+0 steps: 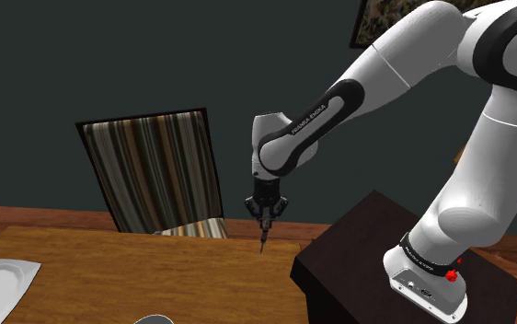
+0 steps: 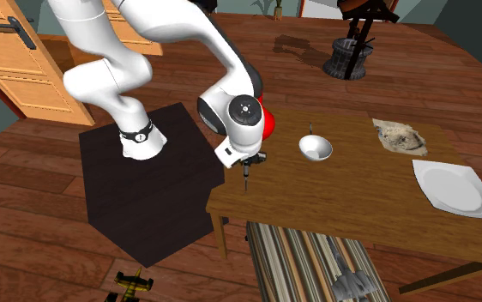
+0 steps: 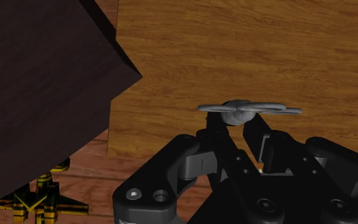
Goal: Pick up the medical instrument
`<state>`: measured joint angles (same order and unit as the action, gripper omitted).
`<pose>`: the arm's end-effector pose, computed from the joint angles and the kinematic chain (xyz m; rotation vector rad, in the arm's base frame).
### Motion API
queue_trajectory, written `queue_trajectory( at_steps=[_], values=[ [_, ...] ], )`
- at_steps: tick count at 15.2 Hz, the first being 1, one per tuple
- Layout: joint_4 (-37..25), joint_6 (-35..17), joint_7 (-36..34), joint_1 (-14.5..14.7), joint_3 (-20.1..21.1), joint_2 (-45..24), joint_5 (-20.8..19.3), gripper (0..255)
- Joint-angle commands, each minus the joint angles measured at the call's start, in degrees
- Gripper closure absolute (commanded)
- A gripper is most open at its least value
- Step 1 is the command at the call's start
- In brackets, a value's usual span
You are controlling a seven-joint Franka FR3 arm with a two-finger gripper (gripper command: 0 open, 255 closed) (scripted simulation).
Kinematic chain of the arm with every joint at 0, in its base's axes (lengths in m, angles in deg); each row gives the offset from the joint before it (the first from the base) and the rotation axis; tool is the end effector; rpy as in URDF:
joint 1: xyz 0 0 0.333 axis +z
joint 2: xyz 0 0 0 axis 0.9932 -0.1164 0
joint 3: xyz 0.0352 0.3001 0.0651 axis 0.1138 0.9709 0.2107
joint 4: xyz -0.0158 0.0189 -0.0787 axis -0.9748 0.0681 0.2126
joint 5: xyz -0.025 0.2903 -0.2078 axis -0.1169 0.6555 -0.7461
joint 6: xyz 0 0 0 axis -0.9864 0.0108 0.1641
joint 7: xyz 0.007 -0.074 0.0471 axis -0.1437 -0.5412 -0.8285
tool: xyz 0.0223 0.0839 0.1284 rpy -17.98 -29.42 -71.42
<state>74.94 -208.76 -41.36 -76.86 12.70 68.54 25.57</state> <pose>0.3731 0.2571 0.2207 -2.8384 0.9710 0.5251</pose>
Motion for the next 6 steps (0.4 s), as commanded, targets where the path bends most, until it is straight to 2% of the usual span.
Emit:
queue_trajectory(
  at_steps=[1,6],
  values=[
    [-0.26,1.66,-0.14,-0.17,0.06,1.43,0.23,255],
    [-0.62,4.17,-0.36,-0.39,0.13,3.66,0.62,255]
  ],
)
